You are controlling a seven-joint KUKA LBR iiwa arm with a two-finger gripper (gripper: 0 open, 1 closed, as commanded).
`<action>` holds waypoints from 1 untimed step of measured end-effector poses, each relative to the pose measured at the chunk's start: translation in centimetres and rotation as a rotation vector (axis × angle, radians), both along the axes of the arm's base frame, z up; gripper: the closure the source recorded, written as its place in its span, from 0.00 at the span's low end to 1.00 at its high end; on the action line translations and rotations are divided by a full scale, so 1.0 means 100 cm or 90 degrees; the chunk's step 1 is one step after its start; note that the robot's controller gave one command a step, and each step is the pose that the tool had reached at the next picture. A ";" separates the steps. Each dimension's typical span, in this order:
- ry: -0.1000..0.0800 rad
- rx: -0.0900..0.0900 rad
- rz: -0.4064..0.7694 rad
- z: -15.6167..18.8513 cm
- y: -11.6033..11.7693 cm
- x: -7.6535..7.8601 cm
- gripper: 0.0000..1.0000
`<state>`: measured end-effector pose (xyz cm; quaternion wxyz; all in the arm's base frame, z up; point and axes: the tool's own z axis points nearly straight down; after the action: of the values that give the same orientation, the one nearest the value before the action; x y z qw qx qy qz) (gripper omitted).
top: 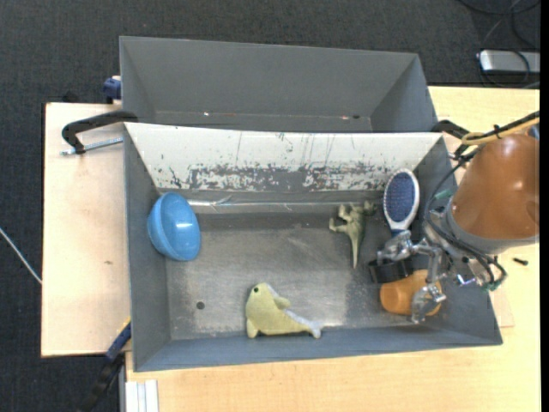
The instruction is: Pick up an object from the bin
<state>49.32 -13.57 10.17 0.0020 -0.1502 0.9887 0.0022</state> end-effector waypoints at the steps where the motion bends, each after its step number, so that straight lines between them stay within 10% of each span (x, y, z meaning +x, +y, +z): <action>1: 0.001 -0.003 0.159 0.007 0.024 -0.002 0.00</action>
Offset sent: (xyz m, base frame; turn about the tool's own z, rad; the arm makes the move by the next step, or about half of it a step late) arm -0.0029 0.0224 0.0068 -0.2499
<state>49.13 -11.20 10.90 0.0010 -0.2718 0.9623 0.0006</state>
